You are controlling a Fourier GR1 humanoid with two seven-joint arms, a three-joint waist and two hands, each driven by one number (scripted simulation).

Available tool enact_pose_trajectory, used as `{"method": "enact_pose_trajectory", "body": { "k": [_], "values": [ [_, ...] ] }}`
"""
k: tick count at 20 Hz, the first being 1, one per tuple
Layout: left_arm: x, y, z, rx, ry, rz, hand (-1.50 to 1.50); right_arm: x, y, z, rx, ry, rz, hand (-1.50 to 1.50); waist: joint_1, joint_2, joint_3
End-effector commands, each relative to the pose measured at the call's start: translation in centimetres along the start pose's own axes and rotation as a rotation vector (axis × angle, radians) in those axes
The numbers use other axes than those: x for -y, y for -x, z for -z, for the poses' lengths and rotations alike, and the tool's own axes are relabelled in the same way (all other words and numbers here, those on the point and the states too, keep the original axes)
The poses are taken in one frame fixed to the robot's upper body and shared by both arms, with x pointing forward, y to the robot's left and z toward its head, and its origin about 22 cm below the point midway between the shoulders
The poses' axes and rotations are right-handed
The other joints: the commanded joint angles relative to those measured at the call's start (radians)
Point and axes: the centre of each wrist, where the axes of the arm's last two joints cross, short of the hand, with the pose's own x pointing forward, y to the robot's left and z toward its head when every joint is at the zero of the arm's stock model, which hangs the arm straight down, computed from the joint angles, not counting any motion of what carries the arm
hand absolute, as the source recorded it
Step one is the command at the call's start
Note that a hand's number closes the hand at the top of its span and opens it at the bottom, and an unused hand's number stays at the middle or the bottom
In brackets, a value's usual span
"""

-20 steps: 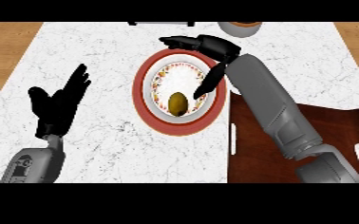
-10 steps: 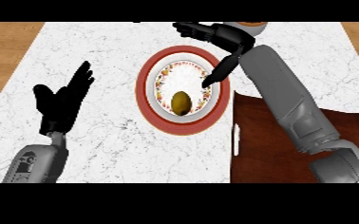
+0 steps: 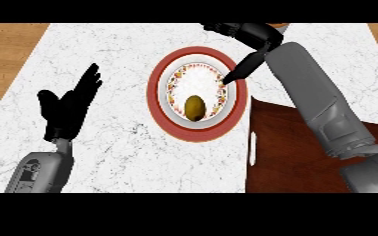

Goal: Pick the lemon from the tray and place it in the plate

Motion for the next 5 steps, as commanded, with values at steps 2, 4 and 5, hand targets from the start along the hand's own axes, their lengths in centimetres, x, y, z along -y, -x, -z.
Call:
{"method": "enact_pose_trajectory", "body": {
  "k": [2,4,5],
  "values": [
    [0.8,0.0,0.1,-0.008,0.006,-0.006,0.00,2.4,-0.4,-2.9,0.103,-0.122,0.106,-1.50,0.008,0.005,0.001],
    [1.4,-1.0,0.4,0.008,0.009,-0.001,0.00,1.2,0.1,-1.7,0.089,-0.141,0.090,-1.50,0.016,0.005,0.001],
    [1.3,-1.1,0.5,0.033,0.021,0.014,0.00,1.5,0.3,-2.5,0.094,-0.116,0.089,-1.50,0.018,0.012,0.002]
  ]
}}
